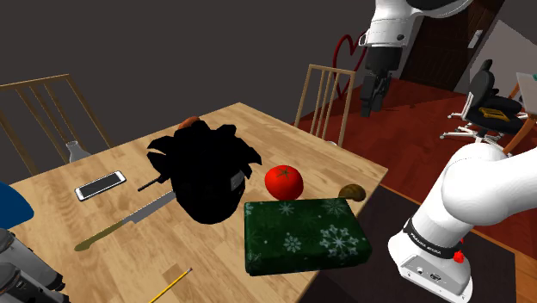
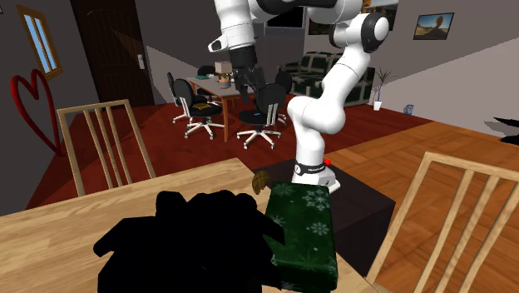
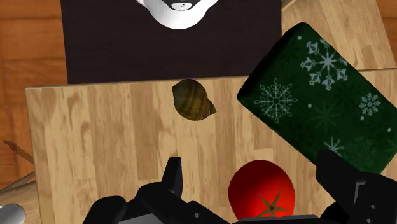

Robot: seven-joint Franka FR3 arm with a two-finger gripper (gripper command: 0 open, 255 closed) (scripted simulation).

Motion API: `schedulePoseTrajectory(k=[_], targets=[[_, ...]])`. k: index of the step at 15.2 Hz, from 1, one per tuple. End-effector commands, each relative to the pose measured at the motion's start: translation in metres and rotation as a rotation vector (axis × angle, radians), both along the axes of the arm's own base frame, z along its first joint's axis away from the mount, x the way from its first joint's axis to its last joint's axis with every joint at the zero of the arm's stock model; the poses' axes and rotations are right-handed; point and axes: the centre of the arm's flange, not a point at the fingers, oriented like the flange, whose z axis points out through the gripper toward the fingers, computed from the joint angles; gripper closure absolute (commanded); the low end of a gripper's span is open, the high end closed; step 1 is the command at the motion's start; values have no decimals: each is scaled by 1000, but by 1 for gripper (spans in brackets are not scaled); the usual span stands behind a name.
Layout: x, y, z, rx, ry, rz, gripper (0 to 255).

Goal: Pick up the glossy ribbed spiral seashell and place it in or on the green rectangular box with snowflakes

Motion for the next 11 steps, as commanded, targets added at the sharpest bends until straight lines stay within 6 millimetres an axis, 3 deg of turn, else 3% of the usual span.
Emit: schedulePoseTrajectory(k=[1, 11], targets=[[0, 0, 0, 0, 0, 0, 0], [-1, 36, -131, -129, 38, 210, 0]])
